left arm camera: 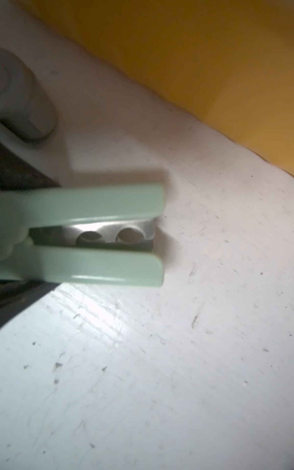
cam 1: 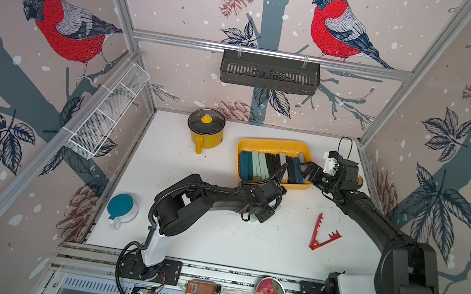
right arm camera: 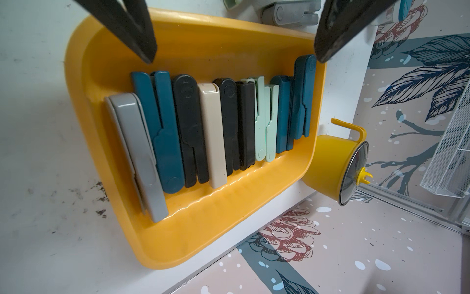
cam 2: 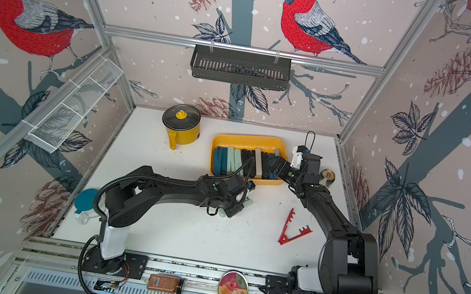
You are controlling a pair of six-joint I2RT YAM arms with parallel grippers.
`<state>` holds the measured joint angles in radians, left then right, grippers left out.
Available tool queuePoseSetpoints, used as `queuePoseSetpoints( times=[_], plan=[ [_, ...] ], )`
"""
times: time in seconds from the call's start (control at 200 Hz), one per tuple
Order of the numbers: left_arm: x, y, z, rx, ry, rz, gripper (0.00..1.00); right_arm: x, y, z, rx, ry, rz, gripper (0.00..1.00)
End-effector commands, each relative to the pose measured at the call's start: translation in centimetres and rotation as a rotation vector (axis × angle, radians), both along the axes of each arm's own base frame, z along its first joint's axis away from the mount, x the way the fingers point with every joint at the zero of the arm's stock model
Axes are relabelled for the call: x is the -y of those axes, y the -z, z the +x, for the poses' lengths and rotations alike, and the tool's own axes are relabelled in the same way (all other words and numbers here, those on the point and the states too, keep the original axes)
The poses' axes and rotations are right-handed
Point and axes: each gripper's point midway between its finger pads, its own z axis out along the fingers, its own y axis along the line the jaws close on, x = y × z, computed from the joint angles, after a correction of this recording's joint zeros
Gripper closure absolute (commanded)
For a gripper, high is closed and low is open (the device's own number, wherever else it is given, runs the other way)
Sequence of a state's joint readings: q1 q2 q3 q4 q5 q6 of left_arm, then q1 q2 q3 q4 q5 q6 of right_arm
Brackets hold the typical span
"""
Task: Put the pruning pliers into the storage box
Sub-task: Pick up the pruning pliers from the center of the board, then place the pruning pliers in the storage box.
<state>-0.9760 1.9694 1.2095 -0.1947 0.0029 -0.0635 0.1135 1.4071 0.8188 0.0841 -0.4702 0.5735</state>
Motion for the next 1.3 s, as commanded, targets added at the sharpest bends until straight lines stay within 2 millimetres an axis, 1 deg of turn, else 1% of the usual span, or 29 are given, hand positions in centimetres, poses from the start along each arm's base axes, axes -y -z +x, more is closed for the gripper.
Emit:
queuePoseSetpoints(
  times=[0.0,0.005,0.055,0.11,0.265,0.345,0.415,0.53,0.615,0.675,0.76,0.835,0.92,1.01,1.121,1.191,1.296],
  plan=[
    [-1.6,1.4,-2.2,-0.1,0.021,0.062,0.85,-0.1,-0.4,0.1,0.023,-0.008,0.005,0.03],
    [-1.6,1.4,-2.3,-0.101,0.022,0.062,0.87,0.0,-0.4,0.1,0.022,-0.007,0.005,0.03],
    [-1.5,1.0,-2.2,-0.099,0.022,0.049,0.94,0.1,-0.3,0.1,0.021,-0.005,0.004,0.03],
    [-1.3,0.5,-2.3,-0.097,0.025,0.031,0.99,0.2,-0.2,0.1,0.019,-0.003,0.001,0.03],
    [-0.7,-1.7,-2.0,-0.072,0.011,-0.03,0.99,0.6,0.0,0.0,0.017,0.005,-0.004,0.03],
    [-0.4,-3.5,-1.7,-0.049,-0.003,-0.071,0.99,0.9,0.0,-0.1,0.021,0.01,-0.004,0.03],
    [-0.2,-5.6,-1.1,-0.023,-0.021,-0.113,0.99,1.2,0.0,-0.2,0.021,0.017,-0.005,0.03],
    [-0.5,-9.1,0.7,0.027,-0.088,-0.173,0.99,1.4,-0.1,-0.2,0.027,0.021,0.0,0.03],
    [-0.9,-11.1,2.3,0.037,-0.133,-0.211,0.99,1.4,-0.2,-0.2,0.03,0.021,0.006,0.03],
    [-1.4,-12.2,3.7,0.043,-0.179,-0.231,0.99,1.5,-0.3,-0.1,0.034,0.024,0.01,0.03],
    [-2.4,-13.2,6.2,0.061,-0.27,-0.232,0.99,1.4,-0.2,0.0,0.034,0.026,0.014,0.03],
    [-2.8,-13.9,8.4,0.105,-0.352,-0.196,0.99,1.5,-0.2,0.1,0.035,0.031,0.019,0.03],
    [-3.2,-13.9,10.7,0.126,-0.462,-0.133,0.98,1.4,-0.2,0.2,0.034,0.029,0.022,0.03],
    [-3.5,-12.4,12.5,0.094,-0.542,-0.098,0.99,1.4,-0.3,0.3,0.036,0.029,0.026,0.03],
    [-4.3,-10.8,14.5,0.055,-0.628,-0.101,0.99,1.4,-0.5,0.2,0.041,0.03,0.021,0.03],
    [-5.1,-10.3,15.6,0.061,-0.684,-0.112,0.99,1.5,-0.5,0.2,0.042,0.03,0.018,0.03],
    [-6.1,-10.0,17.1,0.075,-0.765,-0.132,0.99,1.4,-0.4,0.2,0.041,0.027,0.018,0.03]
  ],
)
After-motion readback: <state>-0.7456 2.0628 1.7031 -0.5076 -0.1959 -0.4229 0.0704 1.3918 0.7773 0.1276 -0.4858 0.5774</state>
